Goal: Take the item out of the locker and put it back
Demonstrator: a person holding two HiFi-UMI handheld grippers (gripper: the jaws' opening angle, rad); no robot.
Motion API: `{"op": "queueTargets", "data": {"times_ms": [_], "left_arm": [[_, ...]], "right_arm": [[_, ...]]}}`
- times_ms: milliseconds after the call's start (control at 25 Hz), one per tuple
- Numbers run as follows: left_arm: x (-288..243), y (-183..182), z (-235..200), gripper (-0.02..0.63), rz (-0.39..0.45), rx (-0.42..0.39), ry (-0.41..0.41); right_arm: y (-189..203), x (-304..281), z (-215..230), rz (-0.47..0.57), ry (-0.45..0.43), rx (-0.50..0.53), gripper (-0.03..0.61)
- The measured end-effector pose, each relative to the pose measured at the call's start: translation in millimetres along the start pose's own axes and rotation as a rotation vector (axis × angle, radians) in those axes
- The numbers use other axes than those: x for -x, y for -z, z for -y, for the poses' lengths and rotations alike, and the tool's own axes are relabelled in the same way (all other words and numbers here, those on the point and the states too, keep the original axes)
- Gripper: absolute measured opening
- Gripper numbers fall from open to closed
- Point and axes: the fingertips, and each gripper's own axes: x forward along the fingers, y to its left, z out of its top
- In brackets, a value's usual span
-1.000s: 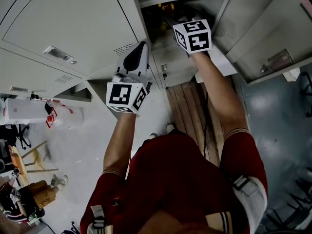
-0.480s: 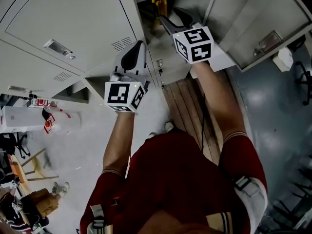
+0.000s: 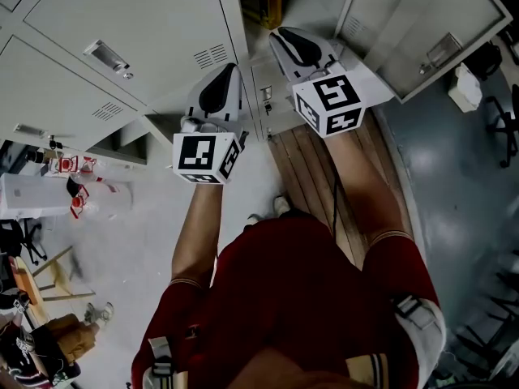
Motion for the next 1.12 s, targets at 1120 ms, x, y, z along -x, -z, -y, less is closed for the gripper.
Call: {"op": "queueTargets", "data": {"times_ms": [1120], "left_arm": [[87, -10, -20, 0.008, -0.003, -0.047, -0.044]], "right_arm": [[0, 47, -125, 0.089, -0.091, -0.069, -0.003]]}}
